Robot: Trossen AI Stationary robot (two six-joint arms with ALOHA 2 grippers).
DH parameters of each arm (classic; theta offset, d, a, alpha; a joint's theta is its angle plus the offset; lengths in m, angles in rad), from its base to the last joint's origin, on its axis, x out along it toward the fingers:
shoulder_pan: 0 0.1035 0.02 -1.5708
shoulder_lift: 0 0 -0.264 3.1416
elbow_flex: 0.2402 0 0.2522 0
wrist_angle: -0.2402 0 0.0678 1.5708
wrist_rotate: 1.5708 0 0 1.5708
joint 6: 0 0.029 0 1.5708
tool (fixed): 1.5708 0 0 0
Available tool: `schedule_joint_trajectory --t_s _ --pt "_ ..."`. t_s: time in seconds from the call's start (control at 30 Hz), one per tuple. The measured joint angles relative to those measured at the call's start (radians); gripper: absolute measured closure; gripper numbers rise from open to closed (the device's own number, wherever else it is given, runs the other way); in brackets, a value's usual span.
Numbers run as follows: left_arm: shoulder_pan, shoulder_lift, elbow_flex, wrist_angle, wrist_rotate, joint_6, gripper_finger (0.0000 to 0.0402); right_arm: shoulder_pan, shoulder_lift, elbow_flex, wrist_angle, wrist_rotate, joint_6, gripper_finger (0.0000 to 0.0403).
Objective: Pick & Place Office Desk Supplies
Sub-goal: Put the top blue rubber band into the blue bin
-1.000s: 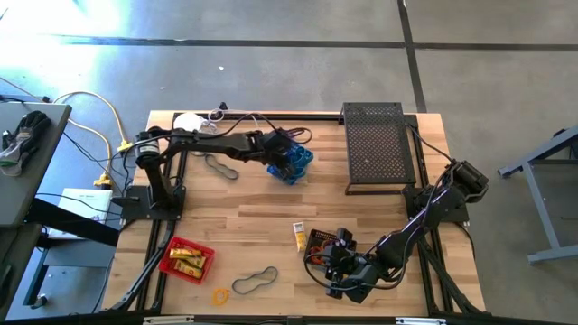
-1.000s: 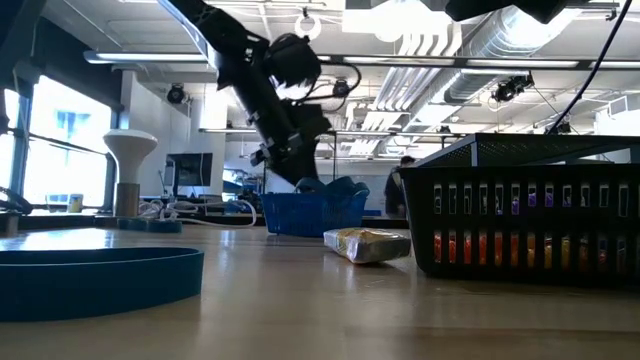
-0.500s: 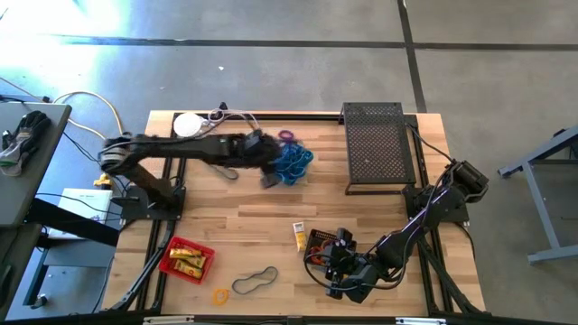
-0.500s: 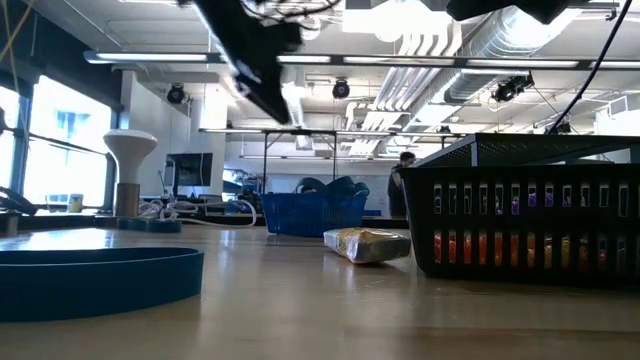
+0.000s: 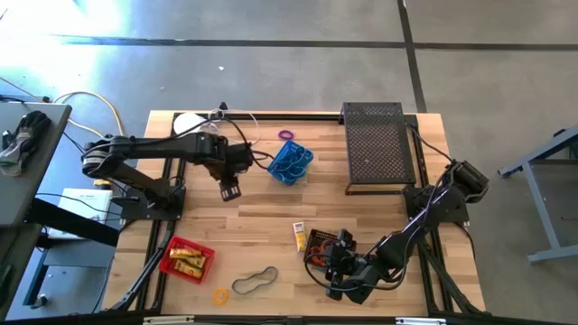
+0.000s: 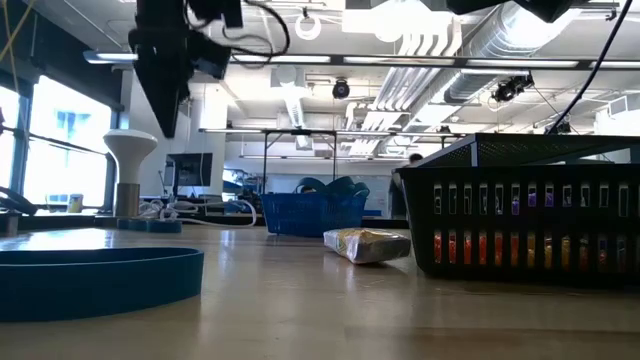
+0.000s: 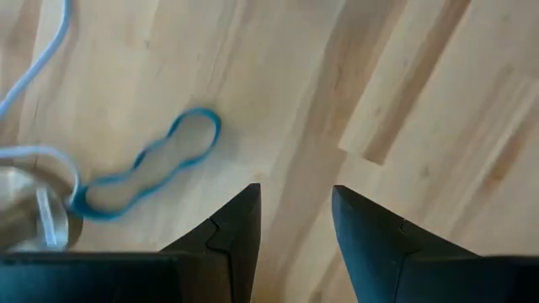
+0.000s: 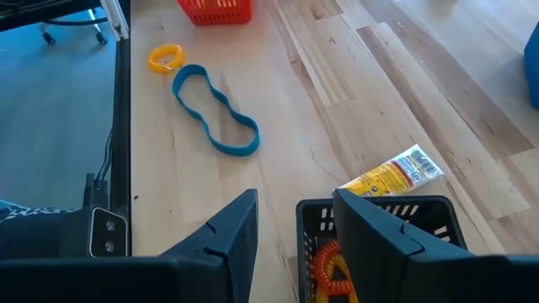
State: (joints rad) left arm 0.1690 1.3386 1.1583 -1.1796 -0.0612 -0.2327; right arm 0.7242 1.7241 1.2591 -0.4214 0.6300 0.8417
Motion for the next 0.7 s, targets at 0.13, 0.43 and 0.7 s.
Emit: schedule_joint_trajectory --t_s 0.13,0.43,0.7 --pt "0.064 0.019 -0.085 0.085 0.078 0.093 0.0261 0.000 0.000 0.000 -0.001 0.000 -0.006 0.0259" --pt "0.208 0.134 -0.123 0.202 0.106 0.085 0.0262 0.001 0.000 0.000 -0.008 0.000 -0.034 0.0259" --pt "0.275 0.305 -0.124 0.208 0.111 -0.051 0.0262 0.001 0.000 0.000 -0.008 0.000 -0.030 0.0259"
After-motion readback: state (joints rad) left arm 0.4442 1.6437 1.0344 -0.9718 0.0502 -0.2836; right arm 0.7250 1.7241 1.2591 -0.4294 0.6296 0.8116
